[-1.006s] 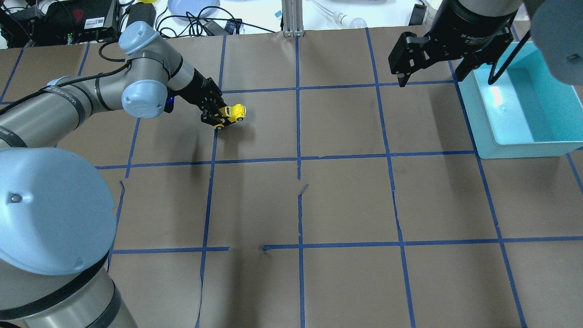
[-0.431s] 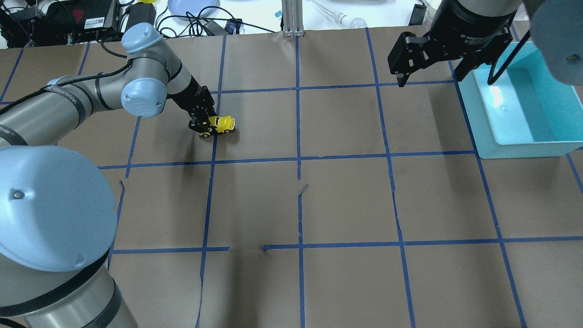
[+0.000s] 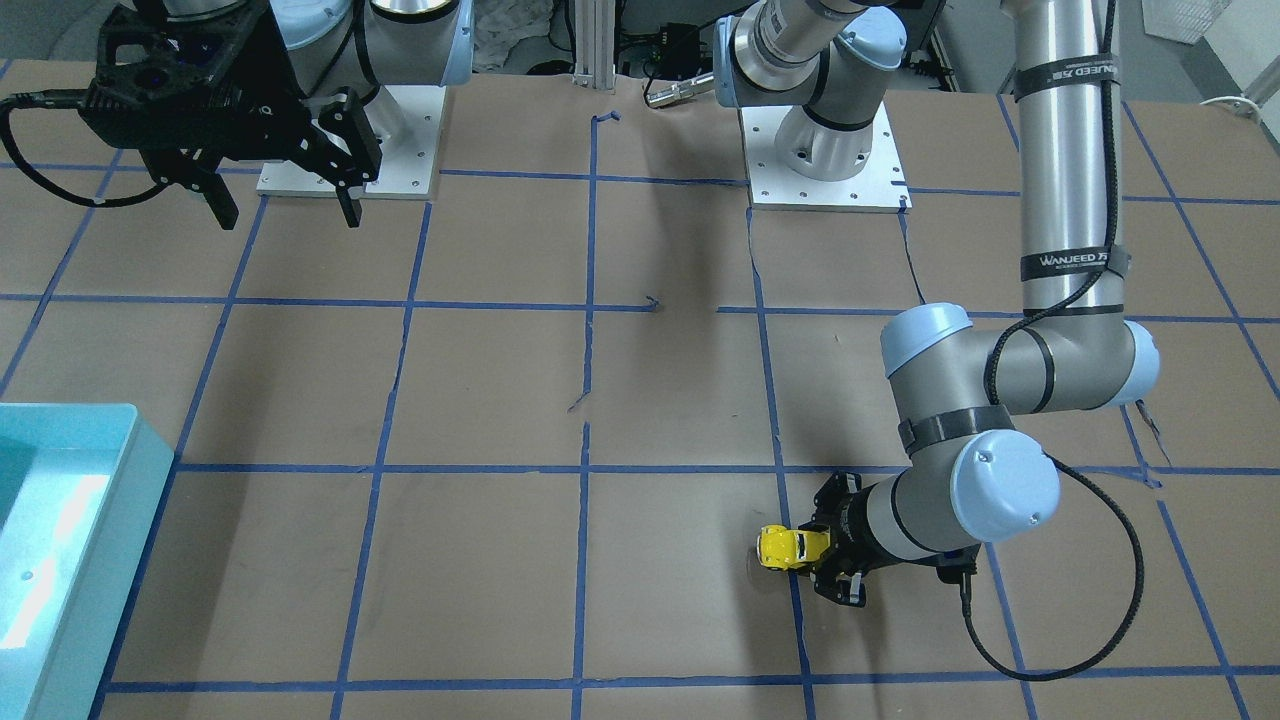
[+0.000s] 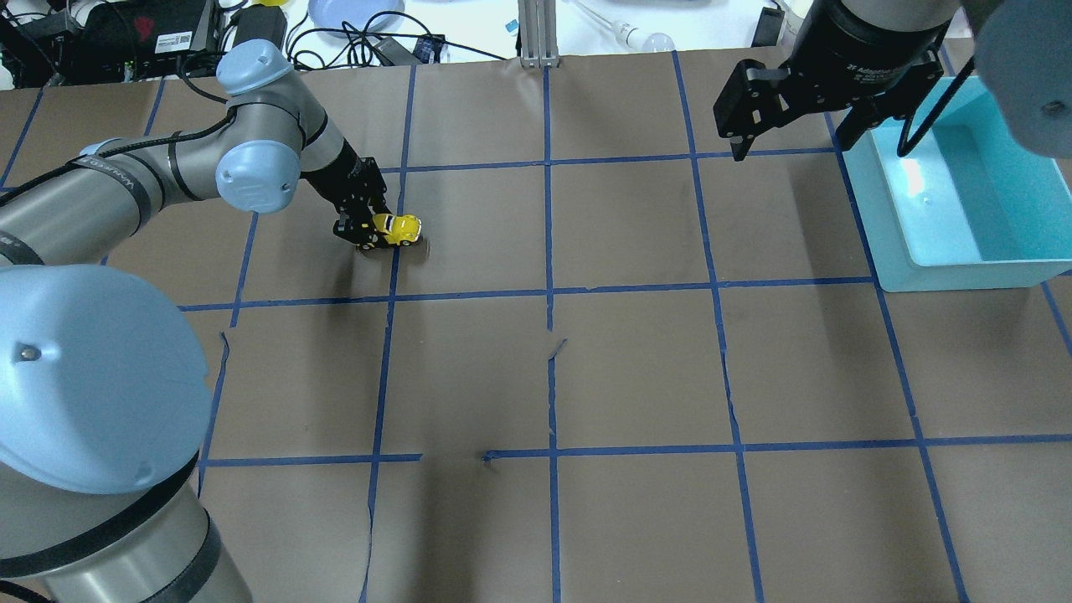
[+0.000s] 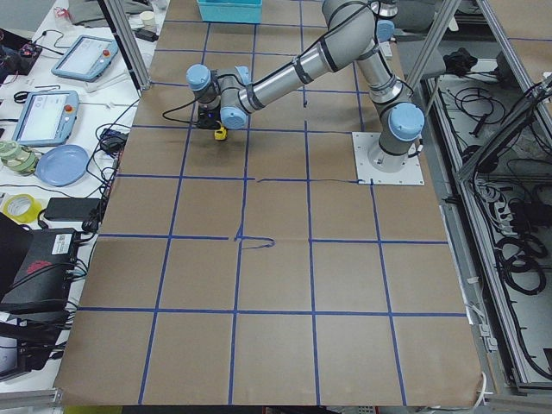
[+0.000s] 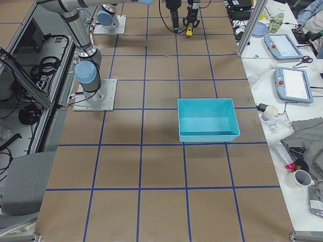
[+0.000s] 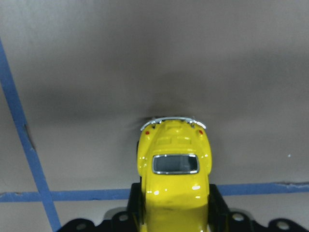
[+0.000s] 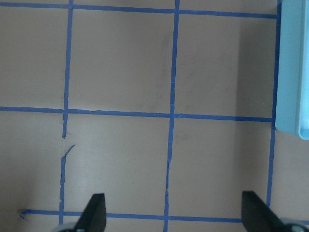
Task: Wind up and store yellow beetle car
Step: 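Drag the held car backward along the table with the left gripper, then open the left gripper and lift it, releasing the car to roll, then move the right gripper over the rolled car while the left arm rises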
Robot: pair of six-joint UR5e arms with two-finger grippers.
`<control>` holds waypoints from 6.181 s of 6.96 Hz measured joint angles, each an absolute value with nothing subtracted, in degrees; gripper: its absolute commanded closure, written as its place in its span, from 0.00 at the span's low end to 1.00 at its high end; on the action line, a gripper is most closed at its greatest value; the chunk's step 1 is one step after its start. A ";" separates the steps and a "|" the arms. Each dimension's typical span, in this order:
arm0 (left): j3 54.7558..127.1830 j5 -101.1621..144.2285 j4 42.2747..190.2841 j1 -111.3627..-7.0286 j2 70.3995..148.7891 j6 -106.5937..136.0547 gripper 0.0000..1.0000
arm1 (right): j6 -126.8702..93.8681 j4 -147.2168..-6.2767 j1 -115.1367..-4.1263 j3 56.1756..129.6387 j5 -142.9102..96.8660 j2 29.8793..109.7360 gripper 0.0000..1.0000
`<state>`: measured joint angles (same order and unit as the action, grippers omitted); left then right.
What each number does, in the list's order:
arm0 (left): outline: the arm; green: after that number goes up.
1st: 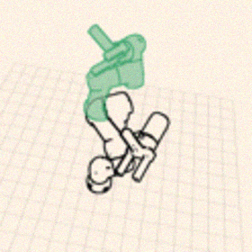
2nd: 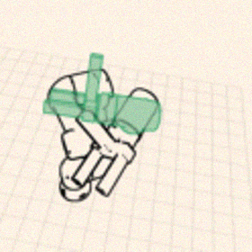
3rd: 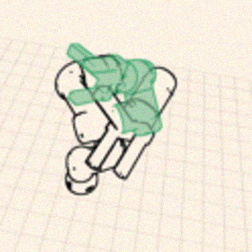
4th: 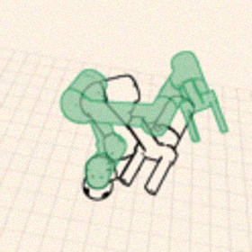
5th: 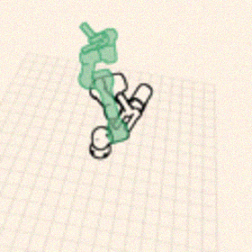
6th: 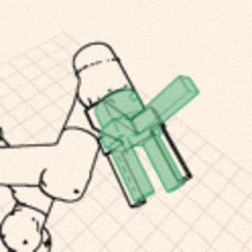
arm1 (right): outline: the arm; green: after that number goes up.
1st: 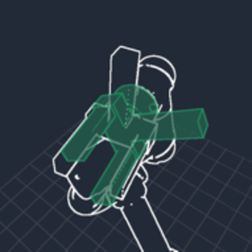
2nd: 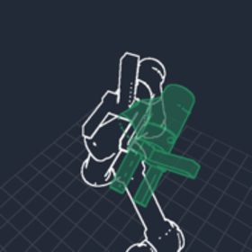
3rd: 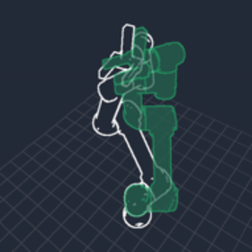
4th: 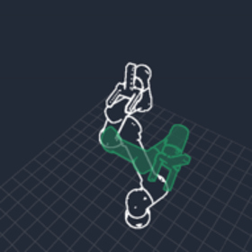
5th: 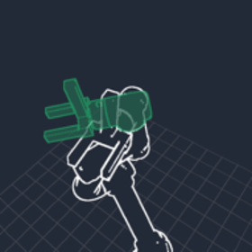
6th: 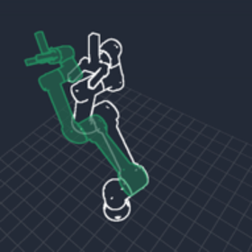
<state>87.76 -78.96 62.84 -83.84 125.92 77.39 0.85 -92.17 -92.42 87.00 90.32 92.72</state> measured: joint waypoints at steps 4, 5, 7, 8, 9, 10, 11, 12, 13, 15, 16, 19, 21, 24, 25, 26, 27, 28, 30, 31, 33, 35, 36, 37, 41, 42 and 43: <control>87.27 -81.00 62.77 -79.60 126.50 75.56 1.00 | 0.86 -92.18 -92.41 86.99 90.29 92.72 0.00; 86.91 -81.28 62.71 -78.56 126.53 74.72 1.00 | 0.85 -92.19 -92.42 86.98 90.27 92.73 0.00; 86.57 -81.45 62.72 -76.28 126.58 72.26 1.00 | 0.80 -92.20 -92.40 86.99 90.21 92.73 0.00; 86.57 -81.49 62.76 -75.09 126.62 70.22 1.00 | 0.81 -92.20 -92.41 86.99 90.20 92.72 0.00; 86.58 -81.39 62.78 -73.77 126.66 68.77 1.00 | 0.85 -92.19 -92.41 86.98 90.23 92.73 0.00; 86.60 -81.28 62.77 -72.64 126.73 68.00 1.00 | 0.87 -92.20 -92.42 86.99 90.25 92.71 0.00; 86.61 -81.39 62.73 -71.75 126.82 67.38 1.00 | 0.86 -92.20 -92.42 87.00 90.24 92.69 0.00; 86.61 -81.50 62.67 -70.83 126.92 66.83 1.00 | 0.82 -92.20 -92.43 87.01 90.20 92.70 0.00; 86.57 -81.54 62.56 -69.98 126.98 66.56 1.00 | 0.80 -92.20 -92.45 87.01 90.18 92.70 0.00; 86.50 -81.58 62.35 -68.22 127.00 65.16 1.00 | 0.79 -92.20 -92.46 87.01 90.15 92.70 0.00; 86.49 -81.54 62.32 -67.10 127.00 63.75 1.00 | 0.79 -92.20 -92.46 87.07 90.09 92.71 0.00; 86.45 -81.41 62.30 -64.58 127.39 59.99 0.48 | 0.77 -92.20 -92.46 87.25 89.93 92.72 0.00; 86.53 -81.20 61.46 -63.82 127.59 60.04 0.07 | 0.77 -92.20 -92.46 87.27 89.89 92.72 0.00; 86.51 -81.40 57.43 -64.19 126.45 61.34 0.05 | 0.73 -92.20 -92.46 87.27 89.83 92.72 0.00; 86.50 -81.50 57.27 -64.48 125.74 61.30 0.05 | 0.76 -92.20 -92.46 87.27 89.82 92.73 0.00; 86.49 -81.58 57.39 -64.78 125.06 61.03 0.05 | 0.78 -92.20 -92.46 87.27 89.82 92.73 0.00; 86.49 -81.75 57.67 -65.33 124.38 60.20 0.05 | 0.79 -92.20 -92.46 87.28 89.83 92.73 0.00; 86.46 -83.11 57.83 -66.33 123.65 58.66 0.05 | 0.79 -92.20 -92.46 87.27 89.84 92.72 0.00; 86.39 -90.33 58.06 -70.24 121.44 52.27 0.00 | 0.79 -92.20 -92.46 87.27 89.90 92.72 0.00; 86.11 -93.38 59.23 -72.27 119.86 47.66 0.00 | 0.79 -92.20 -92.46 87.28 89.91 92.73 0.00; 82.33 -95.27 68.11 -74.15 115.73 31.68 0.00 | 0.79 -92.20 -92.46 87.27 89.95 92.73 0.00; 77.18 -95.62 79.98 -77.27 111.20 12.67 0.00 | 0.79 -92.20 -92.46 87.27 89.98 92.73 0.00; 76.40 -96.26 84.66 -79.22 109.36 6.86 0.00 | 0.79 -92.20 -92.46 87.27 89.99 92.72 0.00; 76.49 -96.99 87.70 -80.31 108.06 4.59 0.00 | 0.81 -92.16 -92.46 87.28 90.00 92.72 0.00; 77.04 -94.12 93.24 -83.53 103.41 -7.68 0.00 | 20.72 -92.45 -91.82 88.45 89.88 90.22 0.00; 77.52 -92.40 94.60 -83.88 101.97 -8.64 0.00 | 28.94 -94.31 -91.12 88.82 89.70 87.73 0.00; 78.60 -91.57 96.18 -84.06 100.34 -8.65 0.00 | 38.37 -98.73 -90.63 88.94 89.39 83.32 0.00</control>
<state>78.60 -91.57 96.18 -84.06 100.34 -8.65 38.37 -98.73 -90.63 88.94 89.39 83.32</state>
